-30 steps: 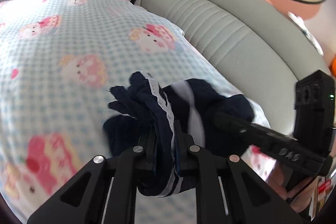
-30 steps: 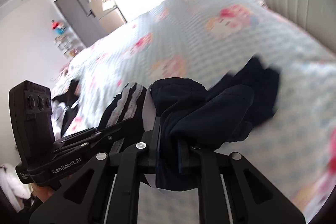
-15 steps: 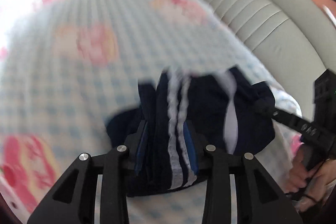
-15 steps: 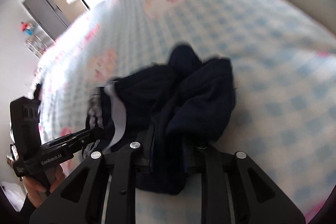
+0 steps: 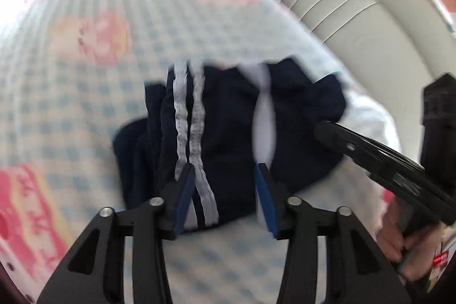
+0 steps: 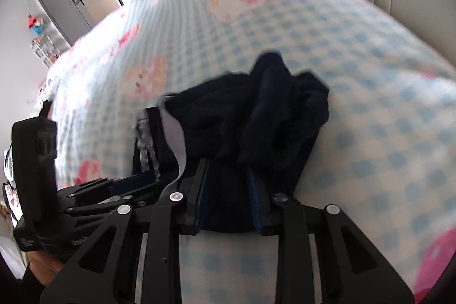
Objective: Fold clothes
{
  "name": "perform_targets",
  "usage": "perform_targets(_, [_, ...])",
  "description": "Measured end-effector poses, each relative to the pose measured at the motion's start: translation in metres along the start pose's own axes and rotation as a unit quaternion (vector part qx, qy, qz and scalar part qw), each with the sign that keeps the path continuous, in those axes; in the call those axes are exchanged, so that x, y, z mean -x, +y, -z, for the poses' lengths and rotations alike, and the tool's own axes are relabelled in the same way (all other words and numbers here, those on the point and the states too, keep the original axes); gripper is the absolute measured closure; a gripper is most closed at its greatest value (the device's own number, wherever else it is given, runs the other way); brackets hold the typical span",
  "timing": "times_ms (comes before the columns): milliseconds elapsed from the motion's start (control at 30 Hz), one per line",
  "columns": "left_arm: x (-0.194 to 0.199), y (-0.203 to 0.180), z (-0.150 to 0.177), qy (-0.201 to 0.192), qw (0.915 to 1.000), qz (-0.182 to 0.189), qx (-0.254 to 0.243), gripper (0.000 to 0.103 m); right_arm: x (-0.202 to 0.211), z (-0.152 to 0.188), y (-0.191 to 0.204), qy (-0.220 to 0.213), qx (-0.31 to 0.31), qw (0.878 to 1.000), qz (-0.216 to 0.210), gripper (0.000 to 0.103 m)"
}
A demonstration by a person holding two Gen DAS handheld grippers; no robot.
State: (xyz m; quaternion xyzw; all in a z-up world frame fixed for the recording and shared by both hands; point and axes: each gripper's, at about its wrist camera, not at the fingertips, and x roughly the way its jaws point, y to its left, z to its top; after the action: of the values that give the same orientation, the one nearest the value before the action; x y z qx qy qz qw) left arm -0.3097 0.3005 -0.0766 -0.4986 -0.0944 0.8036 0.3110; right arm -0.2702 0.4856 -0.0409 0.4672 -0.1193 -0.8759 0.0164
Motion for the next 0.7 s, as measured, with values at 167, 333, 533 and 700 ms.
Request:
perform_targets(167, [0.059, 0.014, 0.003, -0.044, 0.9988, -0.018, -0.012, 0.051, 0.028, -0.004, 0.026, -0.033, 0.012, 0.999, -0.002, 0.063])
perform_targets(333, [0.106, 0.036, -0.004, -0.082, 0.9952, -0.054, 0.002, 0.051, 0.057, -0.009, 0.053, -0.066, 0.025, 0.997, -0.004, 0.049])
perform_targets(533, [0.16, 0.075, -0.009, -0.115, 0.9875, -0.106, 0.02, 0.043, 0.059, 0.0, 0.129, -0.061, 0.066, 0.996, -0.013, 0.043])
perform_targets(700, [0.206, 0.106, 0.0, -0.14, 0.9793, -0.142, 0.038, 0.036, 0.054, 0.013, 0.186, -0.048, 0.087, 0.994, -0.042, 0.042])
